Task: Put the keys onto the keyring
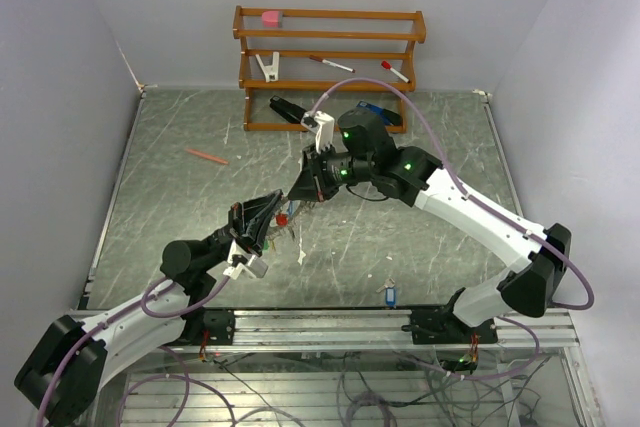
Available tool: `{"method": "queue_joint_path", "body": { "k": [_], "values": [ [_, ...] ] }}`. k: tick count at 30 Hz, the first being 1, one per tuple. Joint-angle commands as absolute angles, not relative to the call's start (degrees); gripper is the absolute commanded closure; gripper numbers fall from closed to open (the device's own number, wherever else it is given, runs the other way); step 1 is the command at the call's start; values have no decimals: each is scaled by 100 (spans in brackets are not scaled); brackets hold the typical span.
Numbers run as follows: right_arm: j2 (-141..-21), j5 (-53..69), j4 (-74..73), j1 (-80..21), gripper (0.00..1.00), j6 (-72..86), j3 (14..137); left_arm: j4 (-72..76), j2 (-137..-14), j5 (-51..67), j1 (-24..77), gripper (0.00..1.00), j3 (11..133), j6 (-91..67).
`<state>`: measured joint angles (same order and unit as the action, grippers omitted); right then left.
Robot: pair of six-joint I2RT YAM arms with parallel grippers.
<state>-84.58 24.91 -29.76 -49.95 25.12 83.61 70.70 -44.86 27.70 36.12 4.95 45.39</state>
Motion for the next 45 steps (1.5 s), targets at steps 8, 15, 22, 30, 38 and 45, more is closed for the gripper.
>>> {"method": "queue_joint_path", "body": {
  "k": [8, 15, 22, 30, 38, 45],
  "values": [
    [-8321, 2617, -2744, -5010, 100, 2544, 8461, 7774, -4403, 2808, 3659, 93, 580, 4439],
    [-8305, 2677, -2608, -5011, 100, 2543, 8334, 7730, -4324, 2795, 3665, 93, 616, 4289],
    [-8255, 2731, -2578, -5010, 100, 2510, 8165, 7557, -4252, 2527, 3665, 93, 715, 3871],
    [-8191, 2812, -2558, -5001, 100, 2521, 8163, 7572, -4327, 2349, 3672, 93, 782, 3621],
    [-8157, 2692, -2573, -5002, 100, 2498, 8215, 7614, -4330, 2338, 3700, 93, 757, 3595],
    [-8079, 2599, -2539, -4971, 100, 2552, 8100, 7515, -4229, 2306, 3708, 93, 773, 3470]
  ]
}}
